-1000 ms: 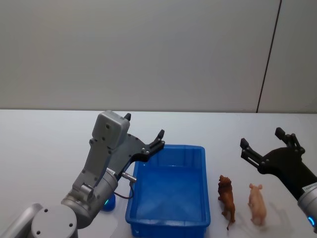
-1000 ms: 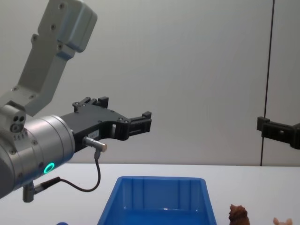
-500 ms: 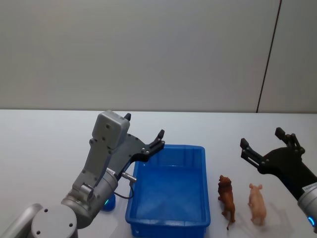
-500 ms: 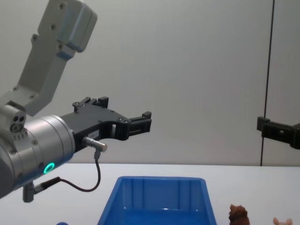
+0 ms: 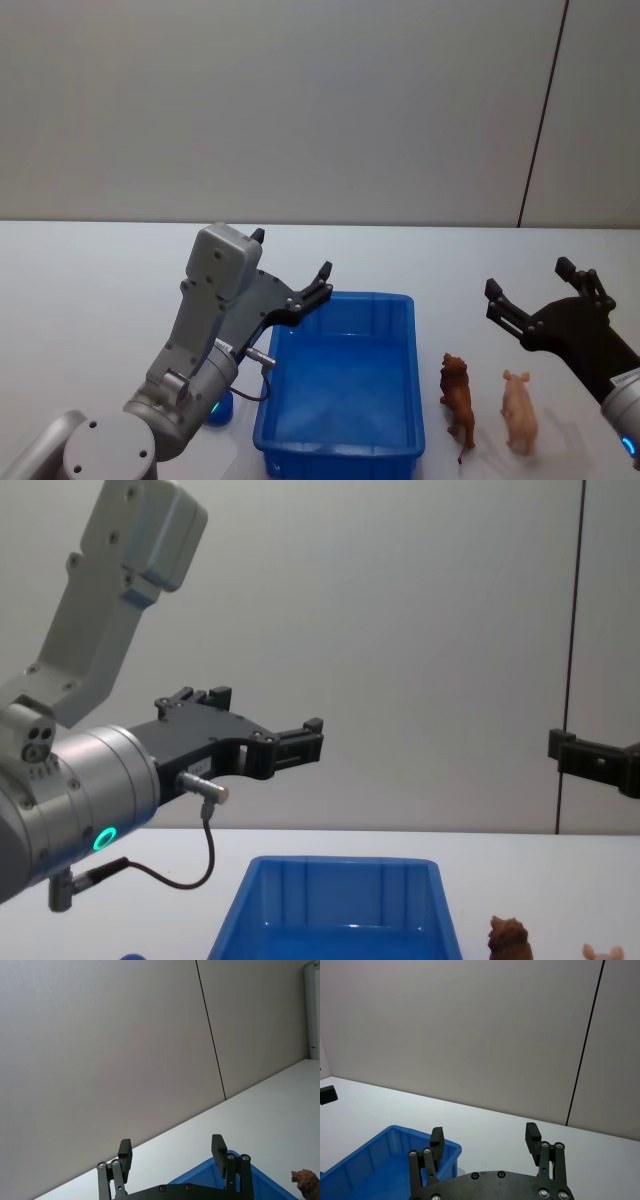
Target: Pick up the two dolls from the table and place them into the box.
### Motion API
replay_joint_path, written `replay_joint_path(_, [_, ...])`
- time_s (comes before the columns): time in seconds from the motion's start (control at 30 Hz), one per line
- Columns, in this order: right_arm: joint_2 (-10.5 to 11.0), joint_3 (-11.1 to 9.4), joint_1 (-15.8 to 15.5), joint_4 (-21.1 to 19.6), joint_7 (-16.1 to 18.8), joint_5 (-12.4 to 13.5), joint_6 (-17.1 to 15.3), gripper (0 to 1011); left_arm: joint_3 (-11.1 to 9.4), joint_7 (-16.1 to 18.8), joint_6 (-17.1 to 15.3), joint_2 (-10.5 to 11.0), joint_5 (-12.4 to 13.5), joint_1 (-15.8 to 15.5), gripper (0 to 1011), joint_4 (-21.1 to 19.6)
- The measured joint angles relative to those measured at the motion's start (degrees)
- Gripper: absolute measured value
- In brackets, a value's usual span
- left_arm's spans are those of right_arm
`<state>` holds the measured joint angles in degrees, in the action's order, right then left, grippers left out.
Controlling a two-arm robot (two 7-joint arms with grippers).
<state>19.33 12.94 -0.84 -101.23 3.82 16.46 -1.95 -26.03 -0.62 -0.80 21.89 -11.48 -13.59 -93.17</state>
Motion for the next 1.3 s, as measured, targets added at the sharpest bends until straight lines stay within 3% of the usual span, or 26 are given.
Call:
replay_joint_path(0.7, [-0.01,-0.06,-0.19,0.00,-0.38,-0.04,-0.44,1001,0.00,0.00,0.00,0.00,0.00,0.00,1001,0.00])
replay_joint_path(1.3, [-0.54,-0.29,-1.64,1.12,-5.41,-0.08,-6.97,1001,0.00,0.00,0.00,0.00,0.00,0.00,1001,0.00])
